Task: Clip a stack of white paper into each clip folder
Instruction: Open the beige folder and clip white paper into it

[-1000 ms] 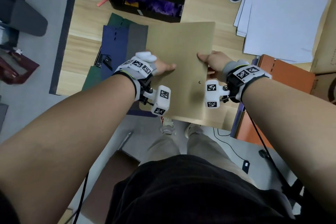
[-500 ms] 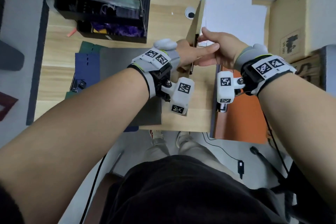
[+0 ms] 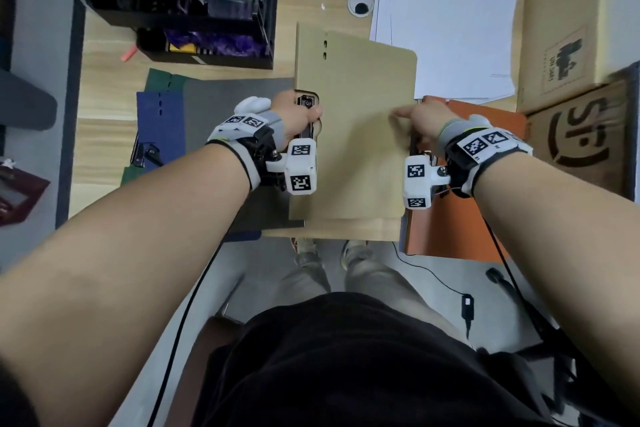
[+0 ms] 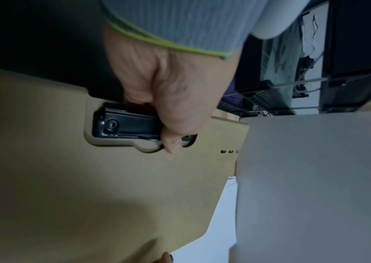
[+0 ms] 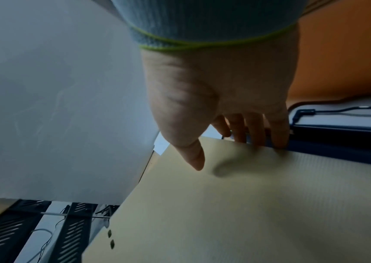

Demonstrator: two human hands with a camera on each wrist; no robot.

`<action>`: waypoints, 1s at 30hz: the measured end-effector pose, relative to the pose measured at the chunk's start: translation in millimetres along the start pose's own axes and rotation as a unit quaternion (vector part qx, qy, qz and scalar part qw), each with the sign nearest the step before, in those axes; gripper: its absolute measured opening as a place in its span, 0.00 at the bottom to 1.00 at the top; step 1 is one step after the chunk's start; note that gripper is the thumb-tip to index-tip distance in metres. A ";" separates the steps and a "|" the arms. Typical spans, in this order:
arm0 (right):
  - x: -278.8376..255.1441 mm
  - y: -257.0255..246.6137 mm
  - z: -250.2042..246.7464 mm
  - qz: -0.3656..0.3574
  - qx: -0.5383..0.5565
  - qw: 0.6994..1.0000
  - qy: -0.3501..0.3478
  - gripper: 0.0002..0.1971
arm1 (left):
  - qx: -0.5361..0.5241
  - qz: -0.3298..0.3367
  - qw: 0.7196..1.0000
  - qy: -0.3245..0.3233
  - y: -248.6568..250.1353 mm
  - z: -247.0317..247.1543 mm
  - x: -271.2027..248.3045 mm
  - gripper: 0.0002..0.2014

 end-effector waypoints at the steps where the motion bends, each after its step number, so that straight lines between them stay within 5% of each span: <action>1: -2.7 2.2 2.3 0.007 0.005 1.000 -0.005 0.24 | 0.004 -0.007 1.000 -0.010 -5.1 1.9 0.5 0.25; 8: 3.2 14.2 -2.5 0.023 -0.003 1.000 0.013 0.22 | 0.079 -0.048 0.994 -0.059 -24.8 22.2 -3.8 0.13; 12: 3.6 11.4 -6.0 0.015 -0.020 0.999 0.024 0.12 | 0.123 -0.050 0.988 -0.080 -18.4 30.2 0.3 0.23; 15: 4.0 6.4 -2.5 0.012 -0.031 0.999 0.030 0.14 | 0.159 -0.055 0.983 -0.069 -16.8 25.1 -0.3 0.31; 21: 3.6 -3.8 7.9 -0.017 -0.053 0.998 0.035 0.10 | 0.250 -0.075 0.963 -0.070 -31.2 13.3 -2.2 0.22; 24: 4.4 -11.1 14.1 -0.032 -0.056 0.998 0.016 0.11 | 0.244 -0.044 0.966 -0.069 -24.7 10.8 -0.3 0.20; 30: -22.8 -44.9 18.1 -0.096 0.001 0.994 -0.045 0.07 | 0.148 -0.013 0.988 -0.042 -5.4 2.2 1.5 0.36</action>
Point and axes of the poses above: each hand's wrist, its own x-axis towards the middle knuckle, its own z-axis out of the palm, y = z × x, the point moved 6 cm from there along x, towards the middle knuckle, and after that the axes turned 2 degrees about y, right-handed, at the moved point
